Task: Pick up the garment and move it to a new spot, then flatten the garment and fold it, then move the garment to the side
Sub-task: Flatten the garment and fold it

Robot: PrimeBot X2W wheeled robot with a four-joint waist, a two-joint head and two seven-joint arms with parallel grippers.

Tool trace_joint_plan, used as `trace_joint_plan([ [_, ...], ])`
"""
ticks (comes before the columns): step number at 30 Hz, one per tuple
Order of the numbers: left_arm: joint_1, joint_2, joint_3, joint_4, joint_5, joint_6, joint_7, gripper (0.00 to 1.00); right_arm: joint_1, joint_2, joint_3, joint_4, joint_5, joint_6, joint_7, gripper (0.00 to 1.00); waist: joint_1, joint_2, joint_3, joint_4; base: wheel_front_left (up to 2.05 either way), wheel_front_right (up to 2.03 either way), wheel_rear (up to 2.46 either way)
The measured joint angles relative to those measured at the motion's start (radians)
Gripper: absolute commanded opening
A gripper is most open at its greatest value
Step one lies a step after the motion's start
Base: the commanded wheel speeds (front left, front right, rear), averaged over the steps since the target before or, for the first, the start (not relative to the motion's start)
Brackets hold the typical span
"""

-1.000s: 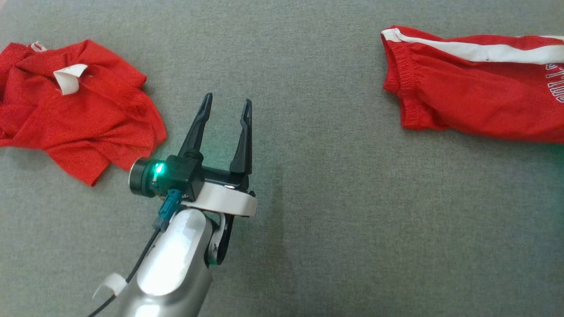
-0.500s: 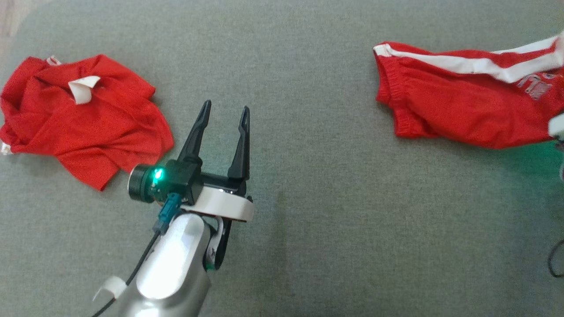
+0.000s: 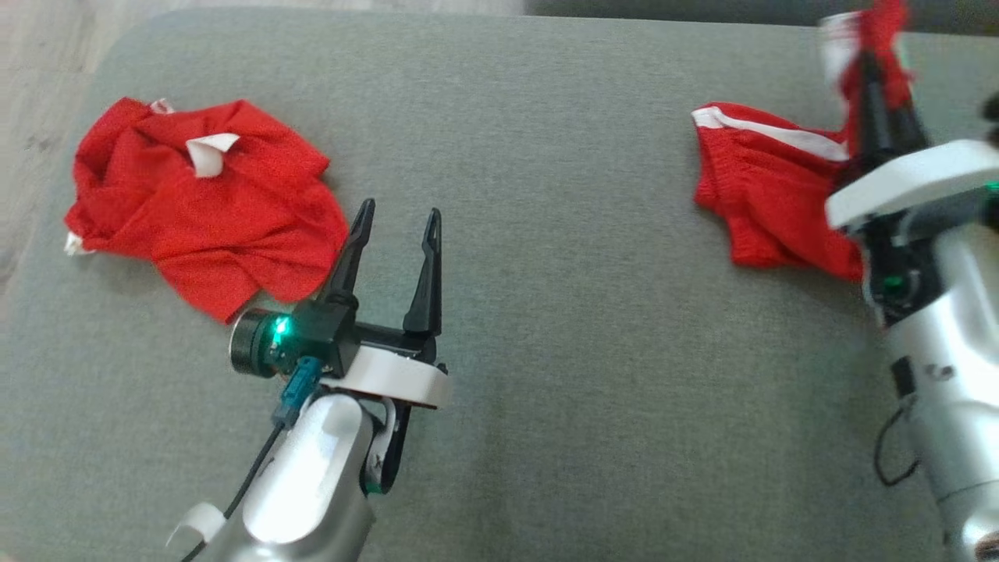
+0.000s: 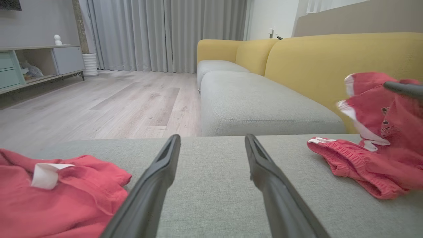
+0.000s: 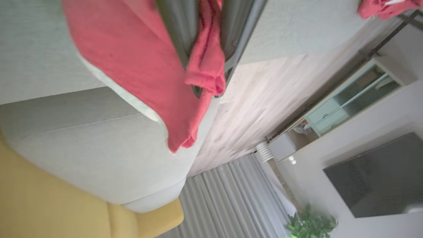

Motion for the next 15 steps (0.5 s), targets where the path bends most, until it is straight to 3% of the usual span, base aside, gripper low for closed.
trace_joint_plan([
  [6,0.011,0.000,-0.002,-0.002,-0.015,0.001,0.000,1.00,0.000,0.027,0.114,0.030,-0.041,0.000,0.035,0.00,0.0000,0.0000,0.001,0.038,0.00,0.00,0.00],
  [15,0.019,0.000,-0.008,-0.002,-0.024,0.003,0.000,1.00,0.014,0.021,0.301,0.182,-0.121,0.000,0.043,0.00,0.0000,0.0000,0.003,0.051,0.00,0.00,0.00],
])
